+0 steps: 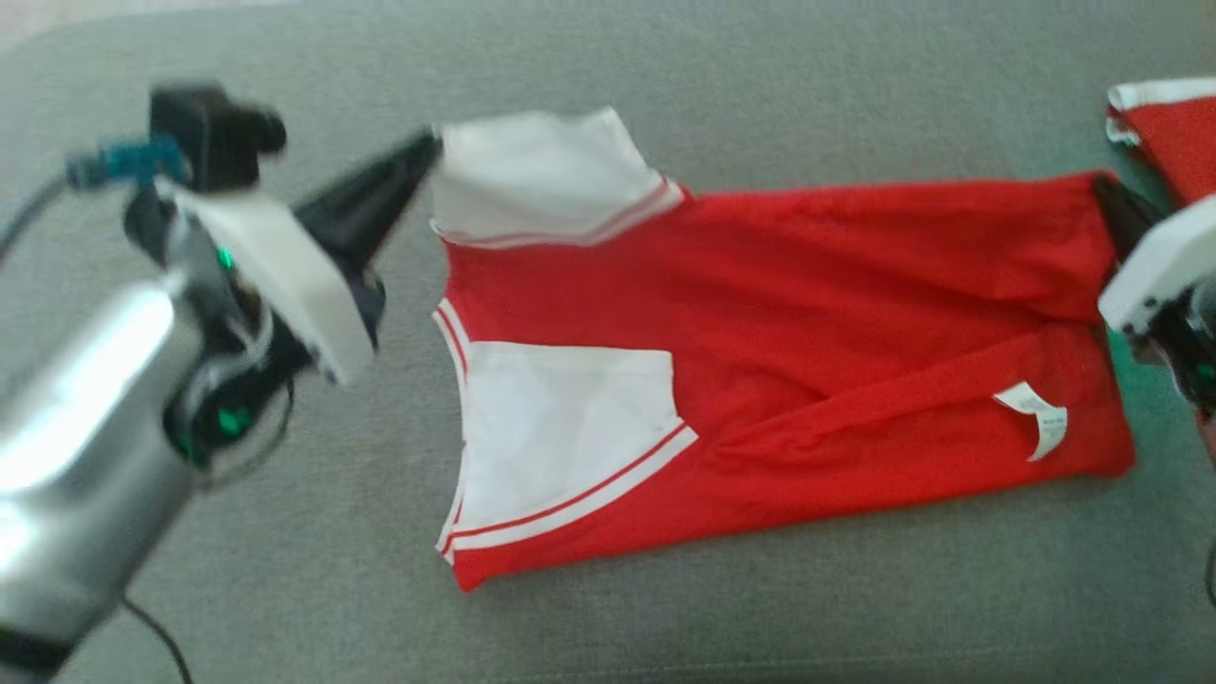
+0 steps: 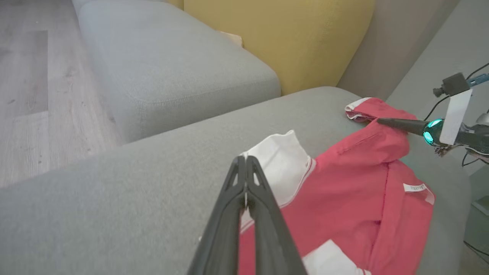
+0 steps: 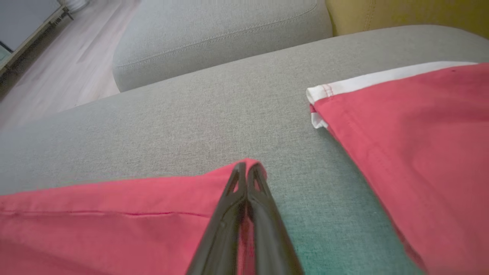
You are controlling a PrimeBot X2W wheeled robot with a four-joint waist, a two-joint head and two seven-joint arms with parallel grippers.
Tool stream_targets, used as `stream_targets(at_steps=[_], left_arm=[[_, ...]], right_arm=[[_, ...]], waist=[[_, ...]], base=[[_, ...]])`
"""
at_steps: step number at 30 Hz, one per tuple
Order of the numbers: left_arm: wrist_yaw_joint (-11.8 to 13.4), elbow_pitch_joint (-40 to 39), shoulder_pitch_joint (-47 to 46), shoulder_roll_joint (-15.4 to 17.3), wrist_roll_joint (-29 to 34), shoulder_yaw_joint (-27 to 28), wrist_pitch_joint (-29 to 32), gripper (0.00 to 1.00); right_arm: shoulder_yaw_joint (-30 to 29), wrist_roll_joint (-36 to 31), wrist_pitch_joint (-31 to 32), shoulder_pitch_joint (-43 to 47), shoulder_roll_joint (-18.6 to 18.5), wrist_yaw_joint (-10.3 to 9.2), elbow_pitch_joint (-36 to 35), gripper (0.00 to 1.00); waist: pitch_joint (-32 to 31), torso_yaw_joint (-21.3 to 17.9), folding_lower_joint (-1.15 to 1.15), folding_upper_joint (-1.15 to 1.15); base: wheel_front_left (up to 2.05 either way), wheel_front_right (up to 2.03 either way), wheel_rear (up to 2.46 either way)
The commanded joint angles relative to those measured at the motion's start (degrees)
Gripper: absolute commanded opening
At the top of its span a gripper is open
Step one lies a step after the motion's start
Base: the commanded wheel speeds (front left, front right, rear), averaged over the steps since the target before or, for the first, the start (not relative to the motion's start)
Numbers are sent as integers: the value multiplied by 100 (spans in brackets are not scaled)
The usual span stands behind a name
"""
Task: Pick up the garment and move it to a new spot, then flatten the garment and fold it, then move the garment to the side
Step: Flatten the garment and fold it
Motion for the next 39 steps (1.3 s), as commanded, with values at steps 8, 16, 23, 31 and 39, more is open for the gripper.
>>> stream_targets(at_steps=[8, 16, 23, 31, 39], left_arm=[[453, -1218, 1105, 643, -232, 86, -219, 0], [520, -1691, 2116, 763, -536, -214, -351, 0], [599, -1516, 2438, 537, -558, -389, -503, 0], [1156, -1004, 2742, 189, -193, -299, -1299, 100], [1969, -610, 3472, -677, 795, 579, -1836, 100]], right_arm=[[-80, 115, -176, 900, -328, -5, -538, 0], [-239, 88, -82, 1621, -374, -5, -806, 0], [-350, 18, -40, 1914, -319, -5, -895, 0], [-736, -146, -726, 2338, -128, -5, -1047, 100], [-1044, -935, -1904, 3114, 412, -5, -1330, 100]], waist=[[-376, 243, 0, 0], [-470, 316, 0, 0], [-487, 340, 0, 0], [-878, 262, 0, 0], [-1427, 195, 0, 0]], base=[[0, 0, 0], [0, 0, 0], [0, 0, 0], [0, 0, 0], [0, 0, 0]])
